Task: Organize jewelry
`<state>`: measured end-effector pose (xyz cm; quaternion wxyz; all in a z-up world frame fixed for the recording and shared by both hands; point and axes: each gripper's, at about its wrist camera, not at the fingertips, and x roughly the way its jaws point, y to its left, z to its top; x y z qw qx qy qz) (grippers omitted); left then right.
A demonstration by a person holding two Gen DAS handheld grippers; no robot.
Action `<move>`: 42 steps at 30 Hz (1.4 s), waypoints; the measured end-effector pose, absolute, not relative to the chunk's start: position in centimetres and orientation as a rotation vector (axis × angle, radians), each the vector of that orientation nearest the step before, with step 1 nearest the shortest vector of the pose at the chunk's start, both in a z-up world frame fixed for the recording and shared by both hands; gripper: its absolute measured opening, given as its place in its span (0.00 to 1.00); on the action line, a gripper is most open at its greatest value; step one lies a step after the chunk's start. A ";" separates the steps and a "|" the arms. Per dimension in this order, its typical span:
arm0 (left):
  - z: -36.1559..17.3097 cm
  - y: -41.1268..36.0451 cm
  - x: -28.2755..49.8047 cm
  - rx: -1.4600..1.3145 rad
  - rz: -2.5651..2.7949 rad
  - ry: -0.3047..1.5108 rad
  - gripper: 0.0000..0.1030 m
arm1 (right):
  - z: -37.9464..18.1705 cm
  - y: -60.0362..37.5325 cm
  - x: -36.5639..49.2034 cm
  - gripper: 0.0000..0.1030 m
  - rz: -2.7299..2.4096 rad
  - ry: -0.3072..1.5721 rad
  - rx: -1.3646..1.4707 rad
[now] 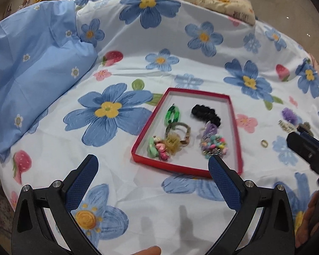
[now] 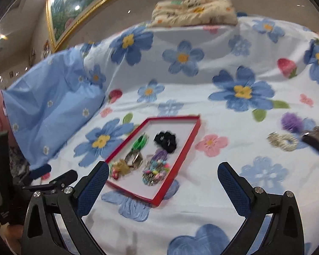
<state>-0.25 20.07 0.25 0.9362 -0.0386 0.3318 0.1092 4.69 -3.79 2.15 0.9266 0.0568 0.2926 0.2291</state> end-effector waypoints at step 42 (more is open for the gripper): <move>-2.1 20.3 0.0 -0.072 0.233 0.717 1.00 | -2.1 -1.2 5.5 1.00 0.462 0.682 -0.013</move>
